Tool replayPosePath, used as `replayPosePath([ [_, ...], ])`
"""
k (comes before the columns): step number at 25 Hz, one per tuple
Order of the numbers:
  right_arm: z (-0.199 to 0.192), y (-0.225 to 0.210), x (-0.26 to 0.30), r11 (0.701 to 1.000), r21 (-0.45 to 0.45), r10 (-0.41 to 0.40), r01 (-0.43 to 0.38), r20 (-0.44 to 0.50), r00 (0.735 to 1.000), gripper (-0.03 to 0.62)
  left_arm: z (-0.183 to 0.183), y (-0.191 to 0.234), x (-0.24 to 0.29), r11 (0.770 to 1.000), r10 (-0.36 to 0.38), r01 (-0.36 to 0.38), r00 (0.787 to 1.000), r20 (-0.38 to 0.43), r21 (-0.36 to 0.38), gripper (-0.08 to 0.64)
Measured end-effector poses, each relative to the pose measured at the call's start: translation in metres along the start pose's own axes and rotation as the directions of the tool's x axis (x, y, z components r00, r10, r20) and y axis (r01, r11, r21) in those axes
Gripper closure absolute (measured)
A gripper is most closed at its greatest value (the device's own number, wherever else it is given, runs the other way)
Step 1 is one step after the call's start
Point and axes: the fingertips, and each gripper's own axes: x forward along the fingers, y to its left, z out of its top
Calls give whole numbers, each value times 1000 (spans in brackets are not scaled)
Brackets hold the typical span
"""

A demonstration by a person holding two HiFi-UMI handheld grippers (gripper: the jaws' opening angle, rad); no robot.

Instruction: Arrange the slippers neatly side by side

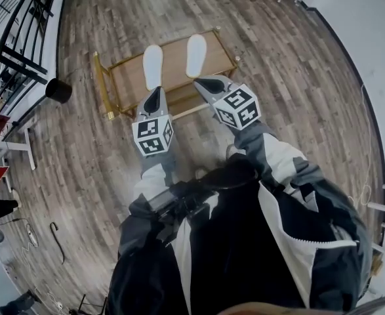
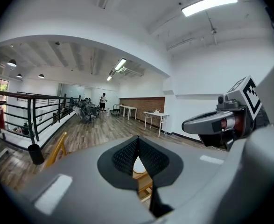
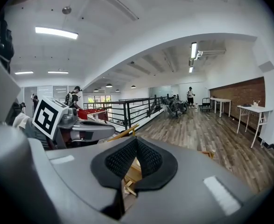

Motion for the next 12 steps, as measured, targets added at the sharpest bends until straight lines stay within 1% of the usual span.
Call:
replayPosePath([
  [5,5,-20,26,1000,-3,25,-25,-9,1000,588,5,16,24,1000,22,-22,1000,-4,-8,552],
  [9,16,-51,57,999,0,53,-53,8,999,589,13,35,52,998,69,-69,998,-4,-6,552],
  [12,25,-78,83,996,-3,90,-90,12,996,589,20,48,80,994,106,-106,994,-3,-18,552],
])
